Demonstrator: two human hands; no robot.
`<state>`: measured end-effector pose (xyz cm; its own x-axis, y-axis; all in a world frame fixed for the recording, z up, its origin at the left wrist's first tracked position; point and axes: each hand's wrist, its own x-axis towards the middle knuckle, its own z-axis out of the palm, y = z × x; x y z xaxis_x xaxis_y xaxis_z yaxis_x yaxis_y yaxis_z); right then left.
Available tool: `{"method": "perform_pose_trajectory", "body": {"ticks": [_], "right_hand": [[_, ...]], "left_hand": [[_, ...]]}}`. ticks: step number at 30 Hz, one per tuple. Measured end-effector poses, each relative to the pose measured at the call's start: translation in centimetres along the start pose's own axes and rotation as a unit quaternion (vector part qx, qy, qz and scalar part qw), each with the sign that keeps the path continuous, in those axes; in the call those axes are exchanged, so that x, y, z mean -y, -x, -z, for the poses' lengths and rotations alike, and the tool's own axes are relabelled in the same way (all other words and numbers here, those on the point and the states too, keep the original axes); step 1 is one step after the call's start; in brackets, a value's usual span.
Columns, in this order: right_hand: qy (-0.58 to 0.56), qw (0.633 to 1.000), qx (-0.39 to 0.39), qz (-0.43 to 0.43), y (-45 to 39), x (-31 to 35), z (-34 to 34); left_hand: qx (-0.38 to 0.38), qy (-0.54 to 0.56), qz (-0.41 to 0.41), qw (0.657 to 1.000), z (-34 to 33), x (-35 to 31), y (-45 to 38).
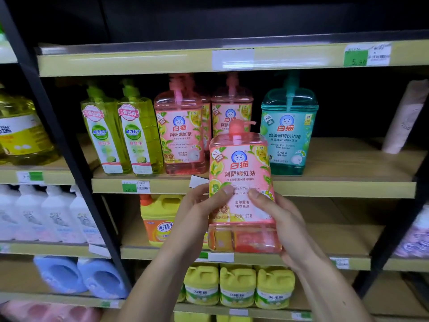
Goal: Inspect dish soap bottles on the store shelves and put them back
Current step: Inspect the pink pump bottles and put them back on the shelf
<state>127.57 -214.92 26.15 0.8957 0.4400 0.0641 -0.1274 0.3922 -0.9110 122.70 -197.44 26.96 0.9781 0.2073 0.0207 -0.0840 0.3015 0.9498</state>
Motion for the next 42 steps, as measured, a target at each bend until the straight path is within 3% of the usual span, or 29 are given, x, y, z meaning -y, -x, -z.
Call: {"method": "perform_pose_trajectory", "body": {"ticks": [7,12,16,20,25,30,35,37,42], "right_hand": [[0.048,0.999,-0.019,-0.016,0.0,0.2,0.1],[-0.138,0.981,0.116,-0.074,-0.5,0.5,-0.3],[-0.223,0.962,0.132,-0.088,-1.0,0.3,-0.9],[-0.241,0.958,0.123,-0.095,-1.7,0.9,-0.9],[-0.247,0.959,0.116,-0.076,-2.2,1.2,-0.4],[-0.254,0.956,0.123,-0.083,-2.3,1.9,-0.6],[-0.297,0.945,0.110,-0.081,-1.9,3.5,-1.4],[-0.299,0.950,0.070,-0.052,-1.8,3.9,-1.7],[-0.347,0.933,0.057,-0.081,-2.3,4.4,-2.2]], "left_hand": [[-0.032,0.008,-0.004,0.999,-0.2,-0.3,0.6],[0.014,0.068,0.035,0.997,-0.1,0.0,0.9],[0.007,0.071,0.041,0.997,-1.0,0.2,1.1],[-0.055,-0.031,0.023,0.998,-2.0,-1.2,1.1],[-0.096,-0.225,-0.029,0.969,-2.5,-2.3,1.6],[-0.071,-0.206,-0.102,0.971,-2.9,-2.3,2.1],[0.040,-0.177,-0.172,0.968,-2.5,-2.6,3.6],[0.044,-0.195,-0.196,0.960,-2.7,-3.0,4.2],[0.014,-0.247,-0.227,0.942,-3.6,-4.1,4.6]]}}
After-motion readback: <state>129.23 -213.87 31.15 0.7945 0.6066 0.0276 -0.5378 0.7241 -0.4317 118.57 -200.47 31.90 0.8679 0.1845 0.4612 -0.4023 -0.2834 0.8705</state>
